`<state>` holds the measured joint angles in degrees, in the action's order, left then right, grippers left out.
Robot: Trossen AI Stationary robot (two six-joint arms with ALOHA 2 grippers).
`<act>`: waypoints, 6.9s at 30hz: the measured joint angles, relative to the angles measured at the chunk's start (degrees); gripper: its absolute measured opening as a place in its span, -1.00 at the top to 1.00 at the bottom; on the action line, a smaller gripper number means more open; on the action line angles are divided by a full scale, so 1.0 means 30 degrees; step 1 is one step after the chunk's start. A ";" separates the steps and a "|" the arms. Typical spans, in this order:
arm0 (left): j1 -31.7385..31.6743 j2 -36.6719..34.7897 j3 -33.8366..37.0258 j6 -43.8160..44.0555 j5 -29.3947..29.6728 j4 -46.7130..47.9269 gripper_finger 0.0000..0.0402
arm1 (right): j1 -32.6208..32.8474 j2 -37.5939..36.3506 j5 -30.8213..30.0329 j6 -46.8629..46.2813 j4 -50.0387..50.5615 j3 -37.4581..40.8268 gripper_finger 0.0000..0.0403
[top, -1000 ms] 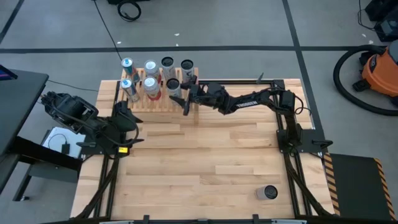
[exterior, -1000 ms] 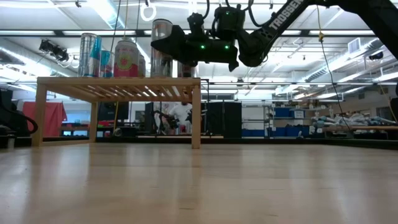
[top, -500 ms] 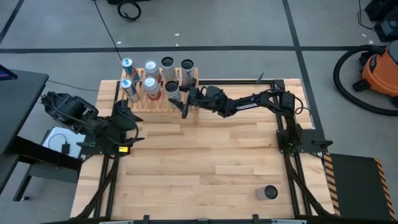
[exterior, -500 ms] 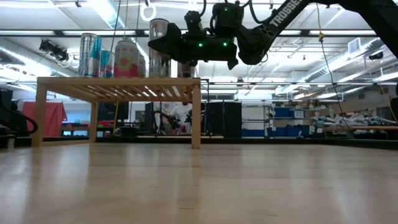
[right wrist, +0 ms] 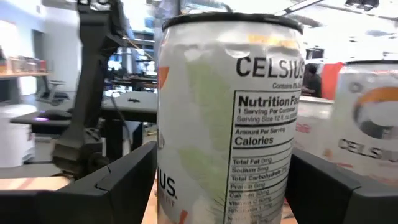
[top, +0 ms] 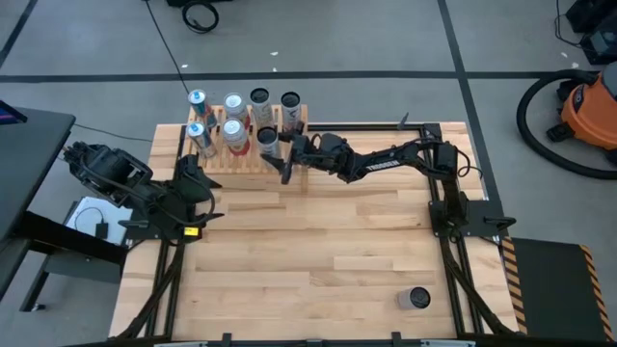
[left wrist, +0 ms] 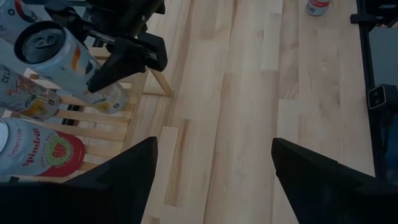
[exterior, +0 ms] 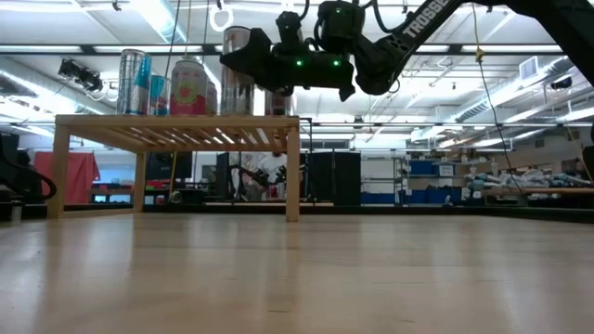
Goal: Place canned beverage on shelf
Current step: Put the white and yellow soda can on the shelf aligned with the other white and yellow soda can
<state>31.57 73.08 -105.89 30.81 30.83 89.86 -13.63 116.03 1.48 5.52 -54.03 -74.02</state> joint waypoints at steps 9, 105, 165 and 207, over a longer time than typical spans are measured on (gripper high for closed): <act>0.0000 0.0000 0.0000 0.0000 0.0000 -0.0005 -0.57 | 0.0007 0.0000 0.0436 0.0000 0.0012 0.0007 -0.60; 0.0000 0.0007 0.0000 0.0029 -0.0007 -0.0005 -0.57 | 0.0504 -0.2710 -0.2186 0.0062 0.4948 0.0109 -0.55; 0.0000 0.0007 0.0000 0.0007 -0.0008 -0.0005 -0.57 | 0.1020 -0.4677 -0.3104 -0.0460 0.9960 0.0102 -0.27; 0.0000 0.0007 0.0000 -0.0007 -0.0007 -0.0009 -0.57 | 0.0278 -0.4663 -0.2880 -0.1517 1.0415 0.0102 -0.28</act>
<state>31.57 73.10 -105.89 30.79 30.81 89.83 -12.79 102.04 -7.16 0.97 -22.79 -73.71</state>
